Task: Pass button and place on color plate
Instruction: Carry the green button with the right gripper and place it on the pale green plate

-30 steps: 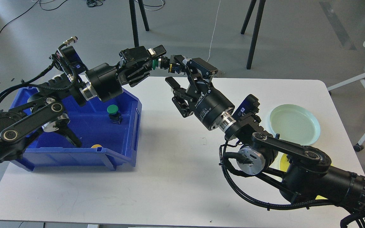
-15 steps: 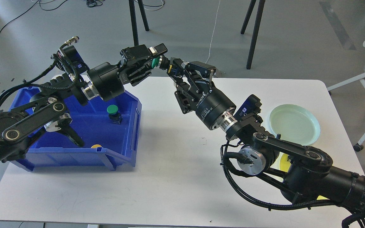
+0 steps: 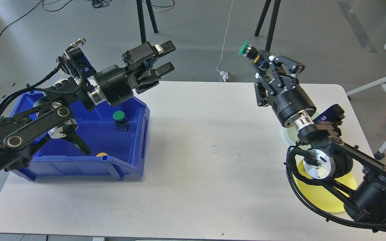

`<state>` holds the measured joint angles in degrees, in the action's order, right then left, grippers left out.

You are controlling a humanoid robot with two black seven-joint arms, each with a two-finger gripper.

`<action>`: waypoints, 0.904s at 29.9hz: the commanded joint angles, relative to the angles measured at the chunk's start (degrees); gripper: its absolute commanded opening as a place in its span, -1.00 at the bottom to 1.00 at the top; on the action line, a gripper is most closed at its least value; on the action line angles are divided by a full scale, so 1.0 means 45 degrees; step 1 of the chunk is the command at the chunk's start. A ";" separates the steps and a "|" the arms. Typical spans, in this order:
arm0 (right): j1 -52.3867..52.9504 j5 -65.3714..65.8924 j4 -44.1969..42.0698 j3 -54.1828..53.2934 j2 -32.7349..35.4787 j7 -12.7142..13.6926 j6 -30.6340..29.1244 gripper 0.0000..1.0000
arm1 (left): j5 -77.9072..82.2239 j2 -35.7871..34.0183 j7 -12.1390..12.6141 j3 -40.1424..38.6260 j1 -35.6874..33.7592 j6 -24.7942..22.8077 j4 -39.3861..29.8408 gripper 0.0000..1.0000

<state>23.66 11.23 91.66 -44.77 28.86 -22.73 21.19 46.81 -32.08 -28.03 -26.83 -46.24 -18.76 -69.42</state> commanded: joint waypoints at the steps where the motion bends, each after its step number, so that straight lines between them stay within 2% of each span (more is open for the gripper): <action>1: -0.1310 -0.0522 -0.0172 -0.1105 0.1202 0.0071 0.1436 -0.99 | 0.0008 -0.0117 0.0006 0.0005 0.0001 0.0125 0.0230 0.84; 4: -0.1626 -0.0542 -0.0991 -0.1029 0.1731 0.0421 0.1513 -0.99 | -0.0167 -0.0215 0.0006 -0.0034 0.0021 0.0028 0.1361 0.84; 7: -0.1646 -0.0523 -0.1908 -0.0542 0.1655 0.1571 0.1513 -0.99 | -0.0363 -0.0312 0.0006 -0.0034 0.0040 -0.0030 0.1774 0.86; 9: -0.1607 -0.0542 -0.2475 -0.0074 0.1595 0.2139 0.1513 -0.97 | -0.0363 -0.0526 0.0006 -0.0014 0.0060 -0.0069 0.1755 0.87; 13: -0.1431 -0.1028 -0.3451 0.0455 0.1343 0.2959 0.1513 -0.87 | -0.0363 -0.0606 0.0006 -0.0014 0.0177 -0.0089 0.1755 0.87; 15: -0.1179 -0.1633 -0.4232 0.0534 0.0933 0.3176 0.1513 -0.74 | -0.0363 -0.0606 0.0006 -0.0014 0.0197 -0.0089 0.1755 0.87; 16: -0.0983 -0.1713 -0.4565 0.0573 0.0796 0.3177 0.1513 -0.66 | -0.0382 -0.0606 0.0006 -0.0014 0.0216 -0.0089 0.1755 0.88; 18: -0.0767 -0.1753 -0.4977 0.0534 0.0600 0.3196 0.1513 -0.30 | -0.0363 -0.0606 0.0006 -0.0014 0.0275 -0.0089 0.1736 0.88; 22: -0.0708 -0.1773 -0.4939 0.0359 0.0560 0.3177 0.1513 0.27 | -0.0363 -0.0586 0.0006 -0.0014 0.0295 -0.0089 0.1736 0.88; 23: -0.0689 -0.1773 -0.4939 0.0339 0.0560 0.3138 0.1513 0.46 | -0.0363 -0.0586 0.0006 -0.0014 0.0314 -0.0089 0.1736 0.88; 24: -0.0689 -0.1773 -0.4920 0.0339 0.0560 0.3119 0.1513 0.79 | -0.0363 -0.0586 0.0006 -0.0014 0.0314 -0.0089 0.1716 0.88; 25: -0.0708 -0.1792 -0.4862 0.0339 0.0560 0.3118 0.1513 1.00 | -0.0382 -0.0567 0.0006 -0.0014 0.0314 -0.0089 0.1716 0.88; 27: -0.0708 -0.1792 -0.4745 0.0358 0.0541 0.3080 0.1513 0.99 | -0.0363 -0.0567 0.0006 -0.0034 0.0314 -0.0089 0.1697 0.88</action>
<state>20.50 3.22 69.61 -43.22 31.36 -8.65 28.01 45.15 -34.69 -27.99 -26.89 -44.84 -19.16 -61.67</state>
